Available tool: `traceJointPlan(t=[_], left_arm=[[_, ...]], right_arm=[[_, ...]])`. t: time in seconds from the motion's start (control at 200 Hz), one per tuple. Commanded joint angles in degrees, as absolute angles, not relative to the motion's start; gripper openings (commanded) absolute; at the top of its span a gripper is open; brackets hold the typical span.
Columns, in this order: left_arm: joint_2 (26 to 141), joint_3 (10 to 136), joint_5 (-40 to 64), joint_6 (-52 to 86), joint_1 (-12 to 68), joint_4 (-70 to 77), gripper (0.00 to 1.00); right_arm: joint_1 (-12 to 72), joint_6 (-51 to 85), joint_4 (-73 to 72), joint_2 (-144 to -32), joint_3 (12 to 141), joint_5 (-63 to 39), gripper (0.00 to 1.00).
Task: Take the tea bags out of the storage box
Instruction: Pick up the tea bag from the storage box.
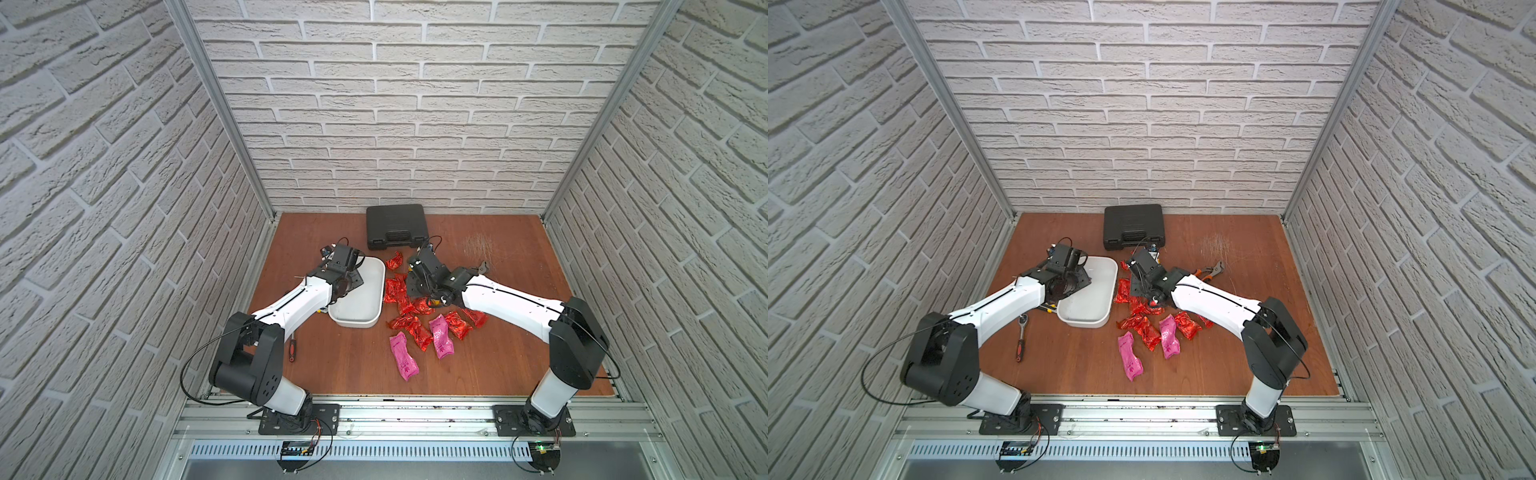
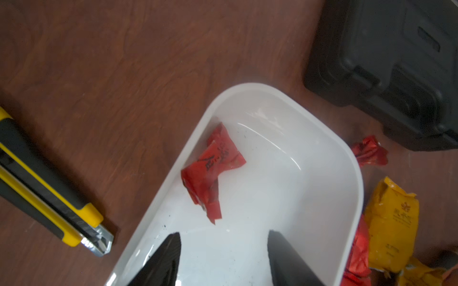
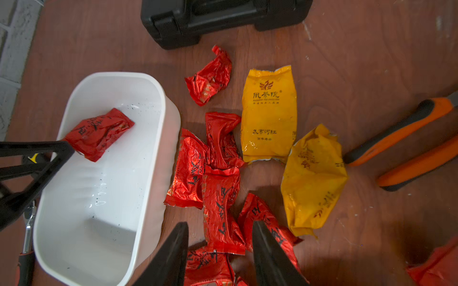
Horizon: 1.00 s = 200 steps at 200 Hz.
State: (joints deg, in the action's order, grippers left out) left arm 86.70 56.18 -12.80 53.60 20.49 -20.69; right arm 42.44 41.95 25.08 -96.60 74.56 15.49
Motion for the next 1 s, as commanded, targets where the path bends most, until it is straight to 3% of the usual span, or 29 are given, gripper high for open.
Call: traceJointPlan(t=[0.0, 0.37, 0.545, 0.855, 0.995], left_arm=[[88.24, 56.14, -11.93, 51.17, 18.88, -16.85, 0.61], [93.50, 56.09, -10.24, 52.35, 18.07, -11.45, 0.53], [95.60, 55.72, -9.73, 53.31, 16.96, -9.11, 0.38], [94.07, 54.54, -9.85, 52.98, 17.03, -8.15, 0.00], [90.35, 53.44, -10.26, 52.44, 17.61, -8.59, 0.00]], right_arm=[[42.14, 40.17, 26.54, -92.93, 73.31, 18.72, 0.48], [41.73, 40.78, 29.17, -91.30, 74.03, 21.52, 0.47], [41.59, 40.96, 29.59, -89.12, 72.96, 23.08, 0.46], [41.56, 41.57, 31.19, -84.55, 71.37, 27.38, 0.45], [41.52, 41.06, 31.63, -82.36, 70.97, 27.46, 0.44]])
